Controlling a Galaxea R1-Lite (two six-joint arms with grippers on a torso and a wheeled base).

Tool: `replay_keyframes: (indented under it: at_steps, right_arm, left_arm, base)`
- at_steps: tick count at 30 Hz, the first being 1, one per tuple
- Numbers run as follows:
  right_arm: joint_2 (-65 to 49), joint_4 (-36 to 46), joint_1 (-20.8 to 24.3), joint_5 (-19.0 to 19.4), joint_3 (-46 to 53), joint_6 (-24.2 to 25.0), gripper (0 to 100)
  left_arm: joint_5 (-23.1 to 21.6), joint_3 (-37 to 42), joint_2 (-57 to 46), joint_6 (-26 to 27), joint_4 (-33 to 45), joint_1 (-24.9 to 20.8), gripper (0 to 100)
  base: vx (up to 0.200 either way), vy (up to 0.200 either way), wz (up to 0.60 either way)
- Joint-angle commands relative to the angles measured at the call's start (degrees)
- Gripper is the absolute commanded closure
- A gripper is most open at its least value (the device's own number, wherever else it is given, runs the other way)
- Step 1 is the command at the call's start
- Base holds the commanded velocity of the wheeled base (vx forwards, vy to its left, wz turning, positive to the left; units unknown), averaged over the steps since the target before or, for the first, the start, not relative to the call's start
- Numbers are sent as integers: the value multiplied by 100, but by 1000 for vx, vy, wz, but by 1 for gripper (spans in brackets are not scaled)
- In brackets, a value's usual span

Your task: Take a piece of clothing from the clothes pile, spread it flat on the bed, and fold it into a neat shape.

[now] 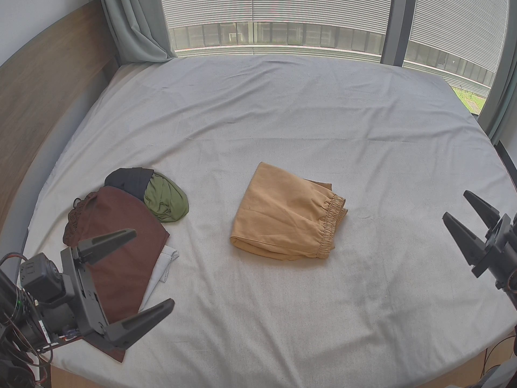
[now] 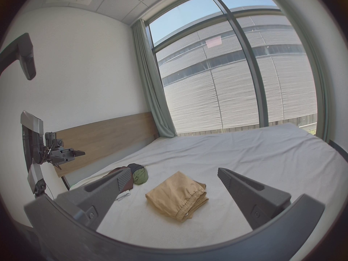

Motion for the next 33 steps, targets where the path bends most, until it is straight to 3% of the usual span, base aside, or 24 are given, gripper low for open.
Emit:
replay_keyframes:
  at_steps: [1, 4, 11, 16, 20, 22, 26, 30, 33]
  right_arm:
    - [-1012, 381, -248, 4, 94, -27, 0]
    - [-1653, 953, -318, -5, 94, -27, 0]
    - [-3490, 2781, -521, 4, 50, -44, 0]
    - [-5178, 4749, -529, 13, -240, -44, 0]
    - [-6654, 6824, -547, 4, -600, -35, 0]
    - [-6997, 7254, -591, 4, -635, -35, 0]
    - [-7058, 7193, -635, -58, -486, -70, 0]
    - [-7041, 7140, -635, -787, -117, -176, 0]
    - [-7041, 7114, -635, -972, 129, -466, 0]
  left_arm:
    - [449, 107, -1067, 12, 598, 47, 0]
    - [740, 107, -1586, -23, 1073, 144, 0]
    - [871, 107, -2579, -84, 1811, 1102, 0]
    - [898, 107, -3370, -84, 2497, 1357, 0]
    - [977, 107, -4398, -67, 3472, 1541, 0]
    - [977, 107, -4706, -76, 3789, 1568, 0]
    - [994, 107, -5506, -76, 4703, 1603, 0]
    - [994, 107, -6130, -67, 5476, 1735, 0]
    - [1003, 98, -6587, -76, 5986, 1770, 0]
  base:
    - [0, 0, 0]
    - [0, 0, 0]
    - [0, 0, 0]
    - [0, 0, 0]
    - [0, 0, 0]
    - [0, 0, 0]
    - [0, 0, 0]
    - [0, 0, 0]
    - [0, 0, 0]
